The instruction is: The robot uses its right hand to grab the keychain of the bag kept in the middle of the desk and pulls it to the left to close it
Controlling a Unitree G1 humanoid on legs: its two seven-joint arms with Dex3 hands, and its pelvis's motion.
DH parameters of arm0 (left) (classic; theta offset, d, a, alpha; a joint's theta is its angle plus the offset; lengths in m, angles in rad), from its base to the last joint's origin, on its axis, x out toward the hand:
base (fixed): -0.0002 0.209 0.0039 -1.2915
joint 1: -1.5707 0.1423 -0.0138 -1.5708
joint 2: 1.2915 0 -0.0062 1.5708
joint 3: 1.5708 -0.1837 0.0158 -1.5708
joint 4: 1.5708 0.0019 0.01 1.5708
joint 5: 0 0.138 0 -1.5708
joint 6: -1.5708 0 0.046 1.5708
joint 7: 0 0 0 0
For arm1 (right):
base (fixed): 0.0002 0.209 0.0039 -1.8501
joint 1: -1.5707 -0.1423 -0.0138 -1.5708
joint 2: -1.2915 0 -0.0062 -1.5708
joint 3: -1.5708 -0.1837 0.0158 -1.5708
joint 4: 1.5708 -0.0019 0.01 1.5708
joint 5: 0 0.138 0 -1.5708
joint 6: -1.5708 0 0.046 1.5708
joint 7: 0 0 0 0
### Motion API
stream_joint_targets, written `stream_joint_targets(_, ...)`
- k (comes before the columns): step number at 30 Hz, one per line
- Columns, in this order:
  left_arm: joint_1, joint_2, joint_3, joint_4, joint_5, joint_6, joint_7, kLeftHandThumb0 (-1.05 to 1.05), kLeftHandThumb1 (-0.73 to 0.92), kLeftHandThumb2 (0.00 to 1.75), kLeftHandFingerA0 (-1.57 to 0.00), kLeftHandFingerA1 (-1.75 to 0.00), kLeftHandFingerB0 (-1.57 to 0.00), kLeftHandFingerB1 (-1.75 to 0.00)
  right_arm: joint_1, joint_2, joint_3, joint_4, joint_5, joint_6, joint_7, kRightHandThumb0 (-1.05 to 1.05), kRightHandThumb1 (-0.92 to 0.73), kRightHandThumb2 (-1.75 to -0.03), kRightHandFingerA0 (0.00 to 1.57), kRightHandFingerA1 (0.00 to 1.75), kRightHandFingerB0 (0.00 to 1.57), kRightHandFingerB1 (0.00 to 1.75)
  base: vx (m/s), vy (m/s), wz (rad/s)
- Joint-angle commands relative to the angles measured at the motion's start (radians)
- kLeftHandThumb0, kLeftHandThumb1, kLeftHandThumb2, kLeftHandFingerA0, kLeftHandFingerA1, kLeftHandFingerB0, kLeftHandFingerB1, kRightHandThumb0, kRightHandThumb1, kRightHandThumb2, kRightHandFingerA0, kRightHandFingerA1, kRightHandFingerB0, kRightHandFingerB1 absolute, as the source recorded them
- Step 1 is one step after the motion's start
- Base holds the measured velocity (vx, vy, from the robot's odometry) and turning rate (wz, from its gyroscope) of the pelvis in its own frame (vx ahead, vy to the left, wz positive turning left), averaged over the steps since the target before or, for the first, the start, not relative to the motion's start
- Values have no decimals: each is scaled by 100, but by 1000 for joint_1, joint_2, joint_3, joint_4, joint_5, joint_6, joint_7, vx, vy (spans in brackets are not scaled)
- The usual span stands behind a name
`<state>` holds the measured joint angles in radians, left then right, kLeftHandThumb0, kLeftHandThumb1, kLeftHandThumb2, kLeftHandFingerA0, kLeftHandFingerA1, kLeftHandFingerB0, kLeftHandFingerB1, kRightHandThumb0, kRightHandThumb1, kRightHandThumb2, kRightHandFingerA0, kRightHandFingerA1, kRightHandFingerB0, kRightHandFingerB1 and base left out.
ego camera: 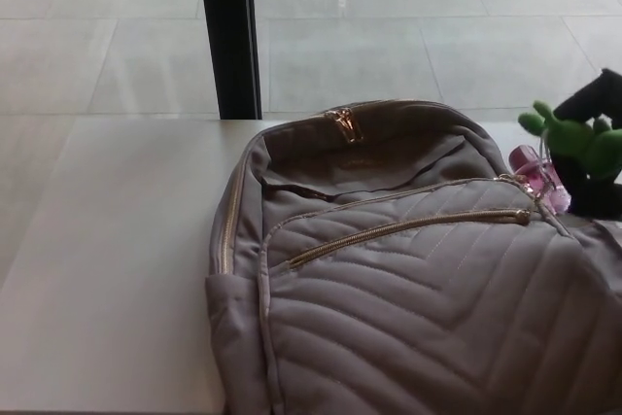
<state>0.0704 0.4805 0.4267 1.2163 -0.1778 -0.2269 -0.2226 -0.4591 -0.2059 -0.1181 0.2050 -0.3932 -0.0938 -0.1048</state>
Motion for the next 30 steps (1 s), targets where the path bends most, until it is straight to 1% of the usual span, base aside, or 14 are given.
stream_joint_targets(1, 11, 7, -12, -1, 8, -23, 15, -67, 83, 65, -77, -57, -62, -47, -39, 31, 3, -28, 39, 27, -42, -14, -40, -138, 88, 171, 77, 158, 0, 0, 0)
stream_joint_targets(6, 13, 8, -7, -6, -4, -29, -2, -65, 83, 65, -73, -57, -59, -47, -41, 25, 94, -94, 43, 58, 78, -13, -42, -135, 87, 175, 74, 161, 0, 0, 0)
stream_joint_targets(9, 7, 7, -11, -7, -1, -23, 7, -66, 84, 65, -74, -56, -61, -47, -31, 18, 167, -141, 30, 97, 145, -11, -50, -122, 86, 175, 73, 160, 0, 0, 0)
stream_joint_targets(10, 3, 7, -10, -4, -3, -17, 8, -66, 84, 65, -74, -55, -60, -47, -25, 17, 195, -148, 28, 99, 166, -18, -51, -116, 118, 143, 95, 128, 0, 0, 0)
stream_joint_targets(11, -1, 7, -11, -3, -2, -15, 8, -66, 84, 65, -74, -55, -60, -47, -23, 13, 204, -150, 31, 102, 171, -18, -51, -116, 118, 143, 95, 128, 0, 0, 0)
stream_joint_targets(12, -1, 7, -23, -5, 10, -22, 16, -66, 85, 66, -73, -54, -59, -46, -13, 21, 243, -163, 15, 119, 189, -16, -52, -117, 87, 175, 74, 159, 0, 0, 0)
stream_joint_targets(15, -2, 7, -23, -5, 7, -22, 17, -67, 84, 65, -75, -56, -61, -47, 1, 22, 326, -188, -13, 152, 225, -18, -55, -113, 85, 175, 71, 163, 0, 0, 0)
stream_joint_targets(16, -3, 4, -16, -1, -1, -30, 11, -67, 84, 65, -74, -55, -62, -48, 18, 49, 380, -180, -29, 149, 219, -18, -57, -103, 101, 164, 92, 137, 0, 0, 0)
stream_joint_targets(17, -6, 3, -14, 6, -2, -31, 12, -67, 83, 65, -73, -55, -62, -48, 24, 55, 407, -185, -46, 176, 221, -13, -60, -101, 98, 169, 80, 142, 0, 0, 0)
stream_joint_targets(19, -7, 3, -12, 9, -4, -30, 9, -67, 83, 65, -73, -55, -62, -48, 29, 59, 426, -191, -52, 196, 217, -13, -60, -101, 98, 169, 80, 142, 0, 0, 0)
stream_joint_targets(20, -10, 2, -15, 10, -2, -30, 7, -68, 83, 65, -71, -55, -62, -48, 34, 76, 440, -198, -53, 238, 222, -16, -60, -103, 101, 173, 72, 148, 0, 0, 0)
stream_joint_targets(21, -10, 1, -18, 7, 1, -33, 11, -68, 84, 65, -72, -55, -61, -48, 37, 96, 451, -184, -46, 239, 211, -16, -53, -110, 85, 175, 71, 161, 0, 0, 0)
stream_joint_targets(24, -8, 8, -38, 5, 20, -37, 13, -68, 86, 65, -75, -55, -62, -47, 32, 178, 504, -125, -69, 274, 163, -15, -51, -115, 89, 175, 73, 166, 0, 0, 0)
stream_joint_targets(30, -7, 9, -64, 14, 37, -59, 22, -70, 86, 65, -75, -56, -62, -48, 9, 285, 557, -42, -116, 336, 109, -19, -59, -99, 86, 175, 73, 157, 0, 0, 0)
